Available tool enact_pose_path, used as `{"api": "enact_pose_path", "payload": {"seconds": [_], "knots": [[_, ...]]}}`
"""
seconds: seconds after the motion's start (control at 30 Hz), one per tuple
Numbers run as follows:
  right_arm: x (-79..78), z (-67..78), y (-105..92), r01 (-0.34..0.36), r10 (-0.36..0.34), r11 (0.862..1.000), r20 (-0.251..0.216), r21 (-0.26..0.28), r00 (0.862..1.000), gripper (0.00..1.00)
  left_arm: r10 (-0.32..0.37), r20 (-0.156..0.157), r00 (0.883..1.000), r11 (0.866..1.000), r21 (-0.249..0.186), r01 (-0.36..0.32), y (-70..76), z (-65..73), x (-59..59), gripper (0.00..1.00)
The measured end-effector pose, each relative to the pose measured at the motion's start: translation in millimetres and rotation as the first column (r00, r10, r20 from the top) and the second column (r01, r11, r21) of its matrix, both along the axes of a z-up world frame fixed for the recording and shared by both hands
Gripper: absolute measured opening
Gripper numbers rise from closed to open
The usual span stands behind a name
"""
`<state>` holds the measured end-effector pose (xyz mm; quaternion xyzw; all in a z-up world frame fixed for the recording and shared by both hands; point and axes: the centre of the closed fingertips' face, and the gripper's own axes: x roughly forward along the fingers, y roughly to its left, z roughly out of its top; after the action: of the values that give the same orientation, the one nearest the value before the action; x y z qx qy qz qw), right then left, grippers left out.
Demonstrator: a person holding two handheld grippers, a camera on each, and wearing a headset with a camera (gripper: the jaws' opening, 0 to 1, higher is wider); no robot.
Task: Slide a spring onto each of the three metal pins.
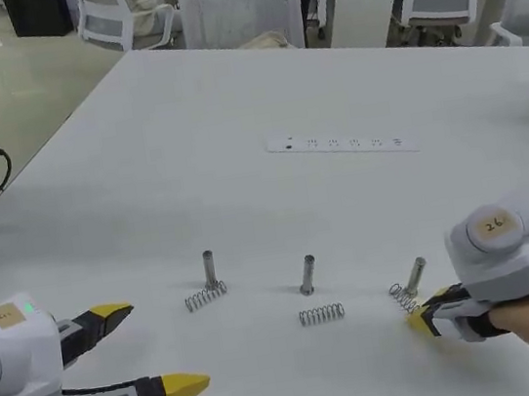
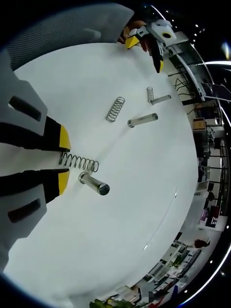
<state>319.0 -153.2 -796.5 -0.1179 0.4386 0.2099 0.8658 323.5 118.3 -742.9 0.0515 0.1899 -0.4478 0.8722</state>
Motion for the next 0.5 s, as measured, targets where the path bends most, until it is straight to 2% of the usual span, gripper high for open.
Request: {"api": "enact_pose_path", "payload": {"seconds": [0.5], "knots": [[-1.7,0.6,0.2,-0.018,0.018,1.0,0.008,-0.025,1.0,0.09,0.001,0.004,1.0,1.0,0.0,-0.001,1.2,0.8,0.0,0.76]]}}
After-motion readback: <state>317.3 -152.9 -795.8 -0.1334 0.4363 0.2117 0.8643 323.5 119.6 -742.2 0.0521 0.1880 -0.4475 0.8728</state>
